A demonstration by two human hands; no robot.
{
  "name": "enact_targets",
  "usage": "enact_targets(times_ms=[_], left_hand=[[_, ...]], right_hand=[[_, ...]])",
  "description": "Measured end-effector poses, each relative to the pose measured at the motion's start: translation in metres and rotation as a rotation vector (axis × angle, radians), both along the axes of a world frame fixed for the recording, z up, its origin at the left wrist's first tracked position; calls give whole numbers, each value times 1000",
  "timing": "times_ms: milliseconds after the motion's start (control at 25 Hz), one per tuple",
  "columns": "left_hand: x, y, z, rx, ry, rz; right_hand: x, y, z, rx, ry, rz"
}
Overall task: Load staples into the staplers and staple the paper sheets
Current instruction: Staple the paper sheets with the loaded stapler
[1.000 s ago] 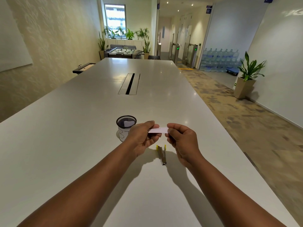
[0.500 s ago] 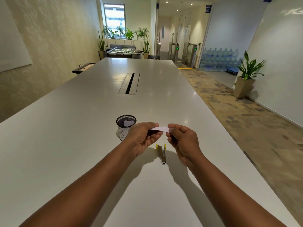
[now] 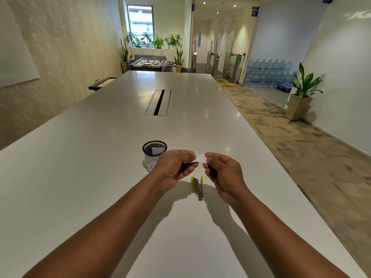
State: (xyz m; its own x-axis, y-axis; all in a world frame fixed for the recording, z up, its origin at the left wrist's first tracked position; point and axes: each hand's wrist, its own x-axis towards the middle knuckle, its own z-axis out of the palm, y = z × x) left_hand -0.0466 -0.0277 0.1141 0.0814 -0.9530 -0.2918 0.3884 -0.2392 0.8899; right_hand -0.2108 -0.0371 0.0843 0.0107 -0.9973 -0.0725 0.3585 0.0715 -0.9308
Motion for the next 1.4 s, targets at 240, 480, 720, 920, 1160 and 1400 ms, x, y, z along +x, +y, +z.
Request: enact_targets(times_ms=[240,480,720,920,1160,1400], left_hand=[[0,0,-3,-43,-113,-25],[-1,-4,-6,-3,-108,26],[5,-5,-9,-39,-106,-39],[4,-9,-14,-10,-101,14],[9,-10,-16,-37,-68,-22],[7,-13,-18,-22,-86,2]], right_hand=[[2,3,0,-38,26,9],[4,4,2,-58,67,7],[4,3,2,-47,70,-8],[6,3,1,-51,83,3],[7,0,-1,-48,89,0],[9,-4,-3,-41,89,5]])
